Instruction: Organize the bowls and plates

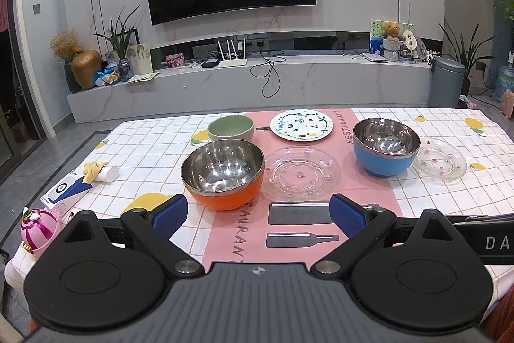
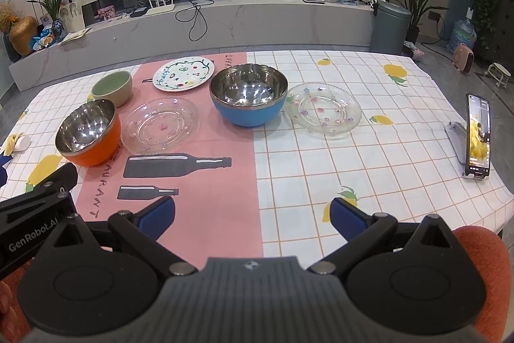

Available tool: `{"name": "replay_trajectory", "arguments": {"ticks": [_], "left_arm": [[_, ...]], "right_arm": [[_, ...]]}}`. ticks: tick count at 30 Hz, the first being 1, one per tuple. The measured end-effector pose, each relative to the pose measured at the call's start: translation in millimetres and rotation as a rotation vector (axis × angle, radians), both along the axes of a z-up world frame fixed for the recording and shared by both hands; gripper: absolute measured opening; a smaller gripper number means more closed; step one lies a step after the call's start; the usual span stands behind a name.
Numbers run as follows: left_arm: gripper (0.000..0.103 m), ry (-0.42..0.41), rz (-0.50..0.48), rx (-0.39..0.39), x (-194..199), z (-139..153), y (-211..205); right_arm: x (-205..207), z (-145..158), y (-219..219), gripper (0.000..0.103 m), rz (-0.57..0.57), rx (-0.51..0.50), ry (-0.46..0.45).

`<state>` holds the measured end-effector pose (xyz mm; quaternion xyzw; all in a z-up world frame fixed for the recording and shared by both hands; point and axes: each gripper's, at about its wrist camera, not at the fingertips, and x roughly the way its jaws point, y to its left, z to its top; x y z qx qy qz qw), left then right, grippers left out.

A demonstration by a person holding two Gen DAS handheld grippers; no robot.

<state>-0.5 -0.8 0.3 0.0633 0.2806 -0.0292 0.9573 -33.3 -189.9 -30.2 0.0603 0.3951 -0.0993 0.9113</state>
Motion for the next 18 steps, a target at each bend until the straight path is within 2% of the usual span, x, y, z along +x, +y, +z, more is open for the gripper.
{"name": "replay_trajectory", "arguments": {"ticks": [18], "left_arm": [[0.103, 0.001, -0.001, 0.001, 0.0, -0.4, -1.0]], "right_arm": [[0.2, -1.7, 0.3, 0.100, 0.002, 0.002, 0.000]]}}
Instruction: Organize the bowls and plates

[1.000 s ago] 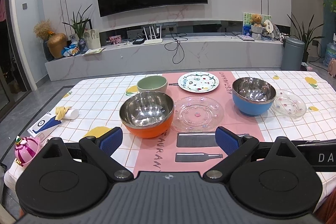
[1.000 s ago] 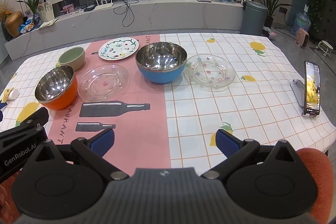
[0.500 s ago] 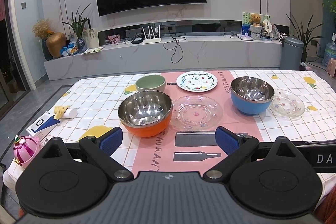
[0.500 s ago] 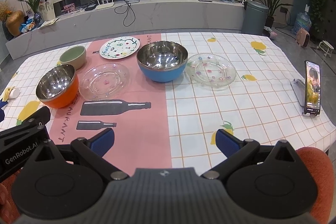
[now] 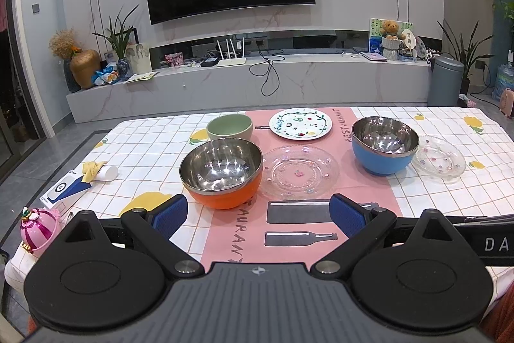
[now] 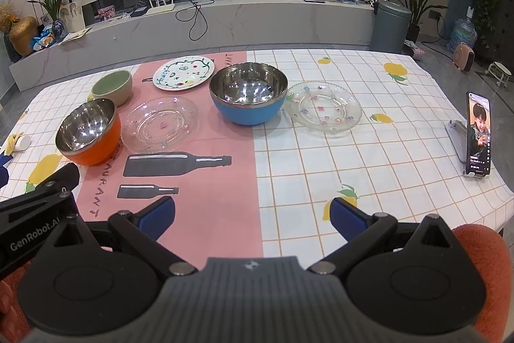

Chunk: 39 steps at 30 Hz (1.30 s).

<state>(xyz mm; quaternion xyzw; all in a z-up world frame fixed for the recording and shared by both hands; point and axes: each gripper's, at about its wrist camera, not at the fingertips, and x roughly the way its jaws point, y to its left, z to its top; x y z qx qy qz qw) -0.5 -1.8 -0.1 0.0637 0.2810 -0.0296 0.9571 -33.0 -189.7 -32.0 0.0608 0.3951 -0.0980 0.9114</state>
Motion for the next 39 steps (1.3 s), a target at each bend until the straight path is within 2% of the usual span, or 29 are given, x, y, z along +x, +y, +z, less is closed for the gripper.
{"name": "replay_trajectory", "arguments": {"ticks": [13, 17, 19, 21, 25, 28, 30, 32, 34, 39], "left_arm": [[0.103, 0.004, 0.002, -0.012, 0, -3, 2], [0.103, 0.007, -0.017, -0.044, 3, -7, 6], [0.103, 0.016, -0.028, -0.064, 5, -8, 9], [0.103, 0.022, -0.029, -0.097, 6, -9, 12], [0.088, 0.015, -0.009, -0.163, 12, -9, 22], [0.076, 0.042, 0.016, -0.182, 21, -12, 30], [0.069, 0.055, 0.035, -0.210, 28, -13, 40], [0.058, 0.053, 0.058, -0.236, 34, -13, 50], [0.052, 0.045, 0.087, -0.231, 40, -12, 56], [0.051, 0.011, 0.173, -0.223, 61, -5, 73]], "right_arm": [[-1, 0, 1, 0.100, 0.002, -0.013, -0.007], [-9, -2, 3, 0.100, 0.014, -0.046, -0.098], [-14, -4, 2, 0.100, 0.033, -0.037, -0.172], [-14, -6, 2, 0.100, 0.046, -0.021, -0.198], [-3, -9, 6, 0.100, 0.083, 0.007, -0.201], [3, -12, 13, 0.098, 0.107, 0.002, -0.224], [5, -14, 18, 0.087, 0.129, 0.011, -0.267], [11, -17, 23, 0.087, 0.136, 0.025, -0.295], [22, -19, 29, 0.086, 0.151, 0.036, -0.281], [51, -19, 47, 0.078, 0.171, 0.065, -0.276]]}}
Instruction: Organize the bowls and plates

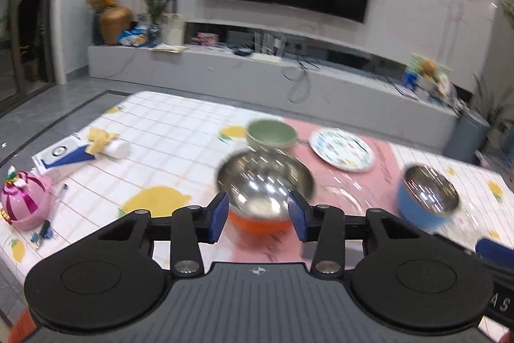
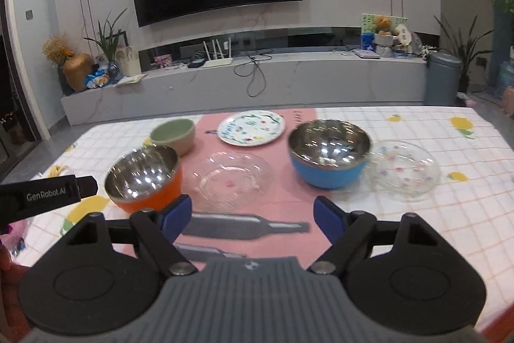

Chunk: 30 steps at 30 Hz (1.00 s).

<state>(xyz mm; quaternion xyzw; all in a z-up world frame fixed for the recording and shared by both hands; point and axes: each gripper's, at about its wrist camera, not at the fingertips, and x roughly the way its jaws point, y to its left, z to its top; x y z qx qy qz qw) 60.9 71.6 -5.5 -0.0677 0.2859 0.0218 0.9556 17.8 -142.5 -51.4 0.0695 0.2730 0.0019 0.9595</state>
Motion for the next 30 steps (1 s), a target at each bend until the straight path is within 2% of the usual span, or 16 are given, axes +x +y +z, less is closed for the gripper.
{"name": "replay_trajectory", "arguments": {"ticks": [4, 6, 8, 11, 13, 17, 21, 24, 26, 28, 30], "left_arm": [[0.051, 0.003, 0.069, -0.004, 23, 4, 17], [0.058, 0.006, 0.114, -0.022, 34, 4, 26], [0.076, 0.001, 0.146, -0.038, 46, 3, 36], [0.083, -0.009, 0.173, -0.057, 58, -3, 44], [0.085, 0.013, 0.179, -0.080, 68, -10, 47], [0.083, 0.072, 0.185, -0.134, 80, -30, 53], [0.081, 0.073, 0.178, -0.148, 84, -38, 57], [0.078, 0.111, 0.179, -0.181, 90, -47, 59], [0.073, 0.142, 0.160, -0.198, 94, -53, 56], [0.070, 0.166, 0.136, -0.183, 97, -57, 51], [0.065, 0.188, 0.127, -0.164, 99, -62, 46]], "right_arm": [[33, 1, 15, 0.078, 0.032, 0.040, 0.026], [49, 2, 24, 0.079, 0.038, 0.043, 0.046], [63, 2, 32, 0.081, 0.036, 0.044, 0.063], [84, -2, 38, 0.087, 0.032, 0.098, 0.090], [98, -6, 41, 0.088, 0.007, 0.129, 0.116], [121, -22, 47, 0.089, -0.018, 0.182, 0.187], [133, -37, 53, 0.084, -0.015, 0.209, 0.211], [143, -45, 58, 0.081, -0.009, 0.231, 0.227], [149, -49, 61, 0.073, -0.007, 0.233, 0.238], [153, -52, 65, 0.070, -0.011, 0.224, 0.248], [155, -55, 67, 0.062, -0.018, 0.216, 0.258]]}}
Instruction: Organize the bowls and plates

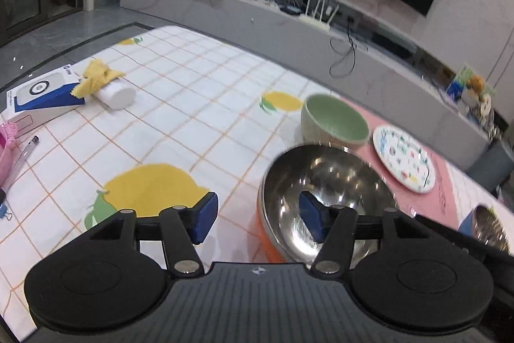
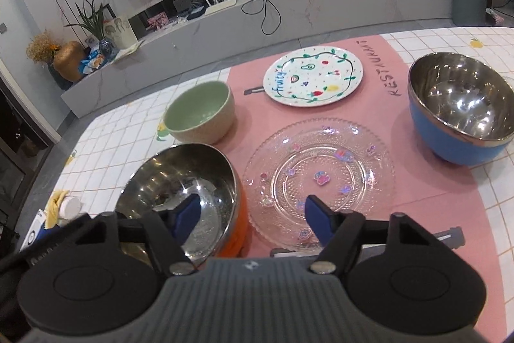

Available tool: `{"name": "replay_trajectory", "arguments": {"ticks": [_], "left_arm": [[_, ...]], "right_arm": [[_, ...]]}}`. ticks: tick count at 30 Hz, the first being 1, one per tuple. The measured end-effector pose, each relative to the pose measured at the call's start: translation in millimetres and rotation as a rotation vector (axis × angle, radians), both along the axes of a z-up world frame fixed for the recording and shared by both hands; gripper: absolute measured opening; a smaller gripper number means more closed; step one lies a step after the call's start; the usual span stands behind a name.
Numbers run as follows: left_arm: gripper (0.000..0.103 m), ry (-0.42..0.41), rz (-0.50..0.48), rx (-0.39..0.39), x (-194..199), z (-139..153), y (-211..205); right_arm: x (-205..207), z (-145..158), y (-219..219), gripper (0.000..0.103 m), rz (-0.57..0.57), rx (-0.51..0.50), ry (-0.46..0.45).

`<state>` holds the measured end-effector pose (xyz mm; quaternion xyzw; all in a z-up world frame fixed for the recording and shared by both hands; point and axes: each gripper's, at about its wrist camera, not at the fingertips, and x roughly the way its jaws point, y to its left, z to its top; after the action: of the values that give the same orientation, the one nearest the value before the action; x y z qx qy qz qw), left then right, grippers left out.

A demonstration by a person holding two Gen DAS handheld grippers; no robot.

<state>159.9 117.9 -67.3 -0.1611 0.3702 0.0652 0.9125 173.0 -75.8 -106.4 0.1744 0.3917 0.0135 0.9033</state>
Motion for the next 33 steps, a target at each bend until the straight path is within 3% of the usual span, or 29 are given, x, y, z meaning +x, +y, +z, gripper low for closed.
{"name": "replay_trajectory", "arguments": {"ticks": [4, 9, 11, 13, 20, 33], "left_arm": [[0.053, 0.047, -0.002, -0.022, 3, -7, 0], [0.036, 0.063, -0.007, -0.048, 3, -11, 2], [0.023, 0.057, -0.028, -0.047, 3, -10, -1], [0.018, 0.055, -0.044, -0.029, 3, -9, -5], [0.016, 0.057, -0.065, -0.013, -1, -5, -8], [0.013, 0.001, -0.129, 0.008, -45, 37, -32]], "right_arm": [[3, -5, 3, 0.052, 0.016, -0.001, 0.019], [3, -9, 8, 0.027, 0.040, 0.011, 0.038], [2, -8, 12, 0.017, 0.055, 0.005, 0.033], [1, -6, 17, 0.016, 0.063, -0.015, 0.031], [-3, -1, 14, 0.014, 0.061, -0.020, 0.040], [-56, 37, -21, 0.013, 0.068, 0.013, 0.024]]}}
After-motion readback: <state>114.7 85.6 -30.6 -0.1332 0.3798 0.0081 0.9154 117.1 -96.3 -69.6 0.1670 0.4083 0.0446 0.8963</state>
